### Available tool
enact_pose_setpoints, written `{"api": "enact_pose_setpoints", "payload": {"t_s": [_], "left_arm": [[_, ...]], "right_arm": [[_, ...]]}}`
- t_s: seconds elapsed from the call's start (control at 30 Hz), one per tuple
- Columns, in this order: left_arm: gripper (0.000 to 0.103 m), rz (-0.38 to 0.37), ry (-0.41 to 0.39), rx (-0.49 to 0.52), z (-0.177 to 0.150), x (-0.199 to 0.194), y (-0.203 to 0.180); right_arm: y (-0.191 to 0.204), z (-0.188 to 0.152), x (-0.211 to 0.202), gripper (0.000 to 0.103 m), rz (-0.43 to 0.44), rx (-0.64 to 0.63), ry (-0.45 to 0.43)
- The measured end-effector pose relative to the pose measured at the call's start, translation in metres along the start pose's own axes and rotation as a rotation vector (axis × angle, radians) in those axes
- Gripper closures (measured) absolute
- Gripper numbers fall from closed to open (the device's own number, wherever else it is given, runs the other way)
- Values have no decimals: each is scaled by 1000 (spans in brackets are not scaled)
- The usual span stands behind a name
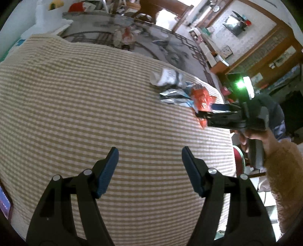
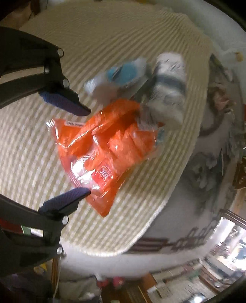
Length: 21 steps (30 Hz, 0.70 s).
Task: Collect trash
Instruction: 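Return to the bed and grasp the orange plastic bag with the right gripper, then grasp the crumpled foil wrapper with the left gripper while the right holds the orange bag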
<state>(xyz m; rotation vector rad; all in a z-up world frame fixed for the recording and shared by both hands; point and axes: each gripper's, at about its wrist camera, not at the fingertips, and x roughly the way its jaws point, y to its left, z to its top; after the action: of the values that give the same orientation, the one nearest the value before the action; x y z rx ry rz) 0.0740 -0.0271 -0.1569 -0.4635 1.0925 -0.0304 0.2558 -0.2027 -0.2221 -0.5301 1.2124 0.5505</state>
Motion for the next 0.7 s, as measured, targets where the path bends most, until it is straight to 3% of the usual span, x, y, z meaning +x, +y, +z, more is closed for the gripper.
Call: {"api": "enact_pose_setpoints", "payload": {"t_s": [0.17, 0.2, 0.23, 0.5, 0.7], "left_arm": [[37, -22, 8, 29, 0, 0, -7], [37, -31, 9, 21, 2, 1, -7], [37, -42, 9, 15, 5, 3, -8], [37, -101, 5, 30, 44, 34, -38], [37, -122, 49, -56, 73, 79, -50]], "right_arm": [[-14, -24, -33, 66, 122, 192, -120], [-14, -33, -40, 77, 129, 202, -135], [-13, -42, -46, 79, 131, 212, -143], [2, -138, -76, 79, 155, 410, -153], [17, -195, -93, 79, 186, 601, -182]]}}
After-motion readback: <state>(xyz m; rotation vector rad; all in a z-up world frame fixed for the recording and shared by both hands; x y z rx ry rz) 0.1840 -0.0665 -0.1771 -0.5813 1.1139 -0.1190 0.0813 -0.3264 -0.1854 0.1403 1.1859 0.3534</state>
